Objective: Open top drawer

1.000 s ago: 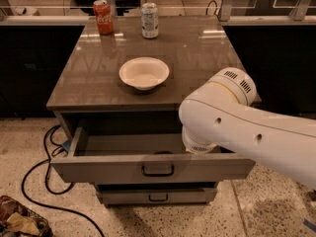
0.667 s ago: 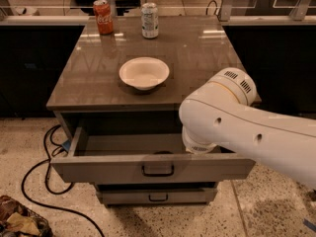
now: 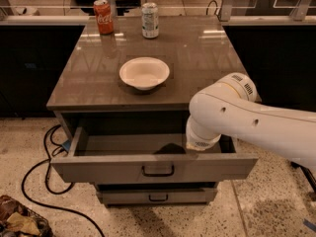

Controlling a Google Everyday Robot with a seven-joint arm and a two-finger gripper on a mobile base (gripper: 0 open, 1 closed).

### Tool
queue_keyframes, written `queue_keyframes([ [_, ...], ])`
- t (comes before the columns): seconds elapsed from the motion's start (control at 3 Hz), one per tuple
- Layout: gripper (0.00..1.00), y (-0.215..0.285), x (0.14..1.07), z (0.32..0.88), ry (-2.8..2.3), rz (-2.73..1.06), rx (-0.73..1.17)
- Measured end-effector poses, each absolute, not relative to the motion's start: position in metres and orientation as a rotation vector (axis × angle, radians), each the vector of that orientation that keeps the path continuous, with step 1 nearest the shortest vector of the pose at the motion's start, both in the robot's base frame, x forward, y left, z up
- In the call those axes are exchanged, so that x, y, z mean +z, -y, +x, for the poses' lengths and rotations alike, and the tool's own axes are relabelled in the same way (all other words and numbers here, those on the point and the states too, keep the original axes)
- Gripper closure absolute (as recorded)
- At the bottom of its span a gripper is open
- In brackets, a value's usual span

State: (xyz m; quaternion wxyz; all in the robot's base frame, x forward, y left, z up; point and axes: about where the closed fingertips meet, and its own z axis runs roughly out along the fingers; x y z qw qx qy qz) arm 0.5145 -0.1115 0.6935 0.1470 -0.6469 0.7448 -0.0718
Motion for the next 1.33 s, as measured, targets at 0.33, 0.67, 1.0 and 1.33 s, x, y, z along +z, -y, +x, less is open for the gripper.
queue_keyframes([
  [0.33,1.0,0.116,0.679,0.524,-2.148,-1.877,-0.157],
  [0.67,1.0,0.115,0.659,0.53,-2.156,-1.946,-0.087],
  [1.0,1.0,0.113,0.638,0.53,-2.158,-2.018,-0.004],
  [1.33,1.0,0.114,0.632,0.521,-2.17,-2.05,0.04],
])
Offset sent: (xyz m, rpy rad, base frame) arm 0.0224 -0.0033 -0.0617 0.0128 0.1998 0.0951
